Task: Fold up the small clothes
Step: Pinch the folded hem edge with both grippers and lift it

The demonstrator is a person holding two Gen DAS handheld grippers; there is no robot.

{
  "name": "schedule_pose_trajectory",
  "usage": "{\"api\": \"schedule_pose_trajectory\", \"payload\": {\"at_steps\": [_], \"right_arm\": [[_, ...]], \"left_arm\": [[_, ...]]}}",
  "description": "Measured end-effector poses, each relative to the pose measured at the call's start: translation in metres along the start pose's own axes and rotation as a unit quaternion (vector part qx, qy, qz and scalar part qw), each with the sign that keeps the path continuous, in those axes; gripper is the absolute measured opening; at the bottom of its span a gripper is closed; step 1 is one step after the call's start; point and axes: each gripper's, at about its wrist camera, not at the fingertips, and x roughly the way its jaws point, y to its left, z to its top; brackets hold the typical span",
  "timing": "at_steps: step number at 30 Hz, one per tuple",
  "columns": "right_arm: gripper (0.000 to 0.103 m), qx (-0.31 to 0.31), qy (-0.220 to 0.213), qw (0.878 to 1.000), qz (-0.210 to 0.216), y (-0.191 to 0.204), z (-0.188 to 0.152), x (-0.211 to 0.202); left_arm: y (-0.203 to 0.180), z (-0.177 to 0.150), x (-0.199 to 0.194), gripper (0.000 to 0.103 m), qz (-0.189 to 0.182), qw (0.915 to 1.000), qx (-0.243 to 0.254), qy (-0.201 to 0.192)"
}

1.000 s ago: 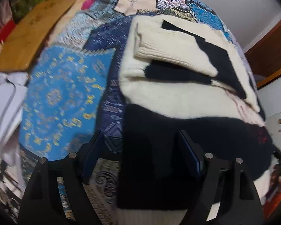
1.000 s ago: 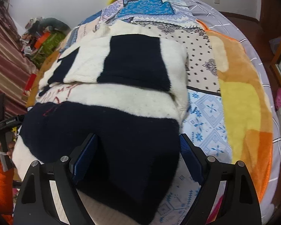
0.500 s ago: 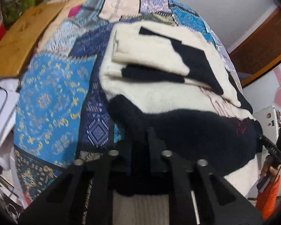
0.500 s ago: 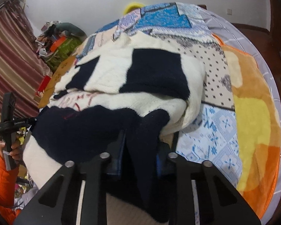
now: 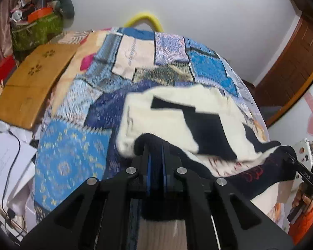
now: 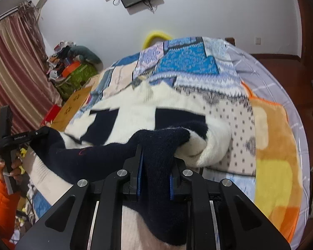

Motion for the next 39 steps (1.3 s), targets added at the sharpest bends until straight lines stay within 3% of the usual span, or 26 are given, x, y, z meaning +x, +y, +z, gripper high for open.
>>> {"api": "schedule_pose_trajectory", "payload": {"at_steps": [5,8,16,25,27,30,33,39], "right_arm": [[0.016,-0.005,-0.010,1.000,-0.014,-0.004,0.020,0.018],[0.016,-0.008,-0.002,1.000,-0.026,-0.010,0.024,0.032],[0.016,0.006,0.037,0.999,-0.029,-0.033,0.021,0.066],[0.017,0.043,0.032,0.999,-0.007,-0.044,0.020,0.048],[0.018,0.044,0.032,0.998,-0.010,-0.045,0.020,0.043],[0.019,0.045,0.030,0.998,-0.017,-0.045,0.018,0.032],[0.023,0.039,0.020,0.998,-0.049,-0.045,0.019,0.018],[0.023,0.051,0.024,0.996,-0.072,-0.058,0.014,-0.003]], "left_arm": [[0.008,0.023,0.025,0.007,0.020,0.9996,-0.019,-0.002],[0.020,0.030,0.051,0.007,0.032,0.9987,-0.037,0.018],[0.036,0.021,0.099,0.008,0.061,0.9959,-0.039,0.055],[0.043,0.021,0.099,0.015,0.075,0.9953,-0.031,0.052],[0.044,0.020,0.096,0.024,0.080,0.9950,-0.029,0.053],[0.044,0.018,0.090,0.035,0.091,0.9944,-0.021,0.051],[0.044,0.015,0.080,0.035,0.096,0.9942,-0.007,0.047],[0.047,0.009,0.061,0.044,0.105,0.9934,-0.001,0.045]]}}
